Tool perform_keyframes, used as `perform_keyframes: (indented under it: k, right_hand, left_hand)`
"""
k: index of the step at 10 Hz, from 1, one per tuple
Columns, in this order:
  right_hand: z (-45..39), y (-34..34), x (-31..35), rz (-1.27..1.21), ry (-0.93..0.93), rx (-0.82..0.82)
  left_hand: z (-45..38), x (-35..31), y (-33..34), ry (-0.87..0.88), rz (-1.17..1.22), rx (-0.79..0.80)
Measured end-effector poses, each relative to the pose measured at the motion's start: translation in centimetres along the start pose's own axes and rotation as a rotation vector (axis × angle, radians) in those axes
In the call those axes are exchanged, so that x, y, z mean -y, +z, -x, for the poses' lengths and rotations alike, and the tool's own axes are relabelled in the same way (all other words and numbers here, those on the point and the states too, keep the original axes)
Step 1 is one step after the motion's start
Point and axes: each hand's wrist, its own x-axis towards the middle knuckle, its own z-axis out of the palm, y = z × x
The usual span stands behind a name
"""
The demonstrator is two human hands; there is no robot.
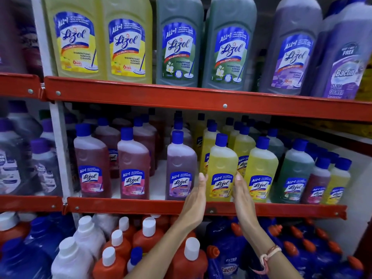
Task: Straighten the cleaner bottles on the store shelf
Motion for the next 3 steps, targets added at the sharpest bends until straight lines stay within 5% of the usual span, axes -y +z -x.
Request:
perform_keyframes:
  k: [3]
  right_hand:
    - [-0.1, -0.9, 1.0, 0.053, -0.099, -0.027]
  left_hand:
    - [-0.4, 0.0, -1.3, 0.059, -0.015, -0.047]
